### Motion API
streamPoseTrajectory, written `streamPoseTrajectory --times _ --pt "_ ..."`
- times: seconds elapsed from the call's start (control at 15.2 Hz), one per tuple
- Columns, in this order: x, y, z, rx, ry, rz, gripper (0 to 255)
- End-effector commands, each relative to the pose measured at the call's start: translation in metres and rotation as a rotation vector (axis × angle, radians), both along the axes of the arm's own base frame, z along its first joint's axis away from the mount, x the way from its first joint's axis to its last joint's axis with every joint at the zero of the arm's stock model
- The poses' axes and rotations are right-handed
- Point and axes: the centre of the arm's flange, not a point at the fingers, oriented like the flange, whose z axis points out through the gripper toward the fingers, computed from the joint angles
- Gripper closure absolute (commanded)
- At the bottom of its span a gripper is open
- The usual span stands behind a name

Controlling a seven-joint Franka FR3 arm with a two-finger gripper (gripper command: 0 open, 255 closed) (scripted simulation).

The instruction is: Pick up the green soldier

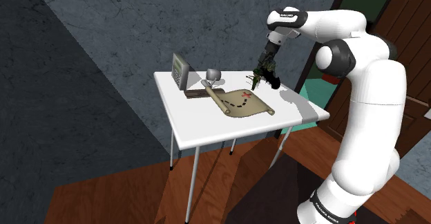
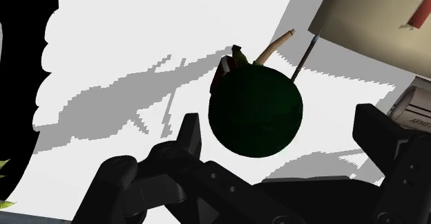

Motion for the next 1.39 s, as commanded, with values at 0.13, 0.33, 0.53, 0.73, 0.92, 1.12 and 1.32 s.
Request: streamPoseTrajectory --times 0.13,0.33,0.53,0.73,0.92,1.12,1.32 --pt "0.003 -0.003 -0.02 0.001 -0.001 0.0 0" --pt "0.003 -0.003 -0.035 0.001 -0.001 0.0 0" --pt "0.003 -0.003 -0.038 0.001 -0.001 0.0 255" --pt "0.003 -0.004 -0.038 0.001 -0.001 0.0 255" --pt "0.003 -0.004 -0.039 0.001 -0.001 0.0 255" --pt "0.003 -0.003 -0.039 0.001 -0.001 0.0 255" --pt "0.003 -0.003 -0.023 0.001 -0.001 0.0 255"
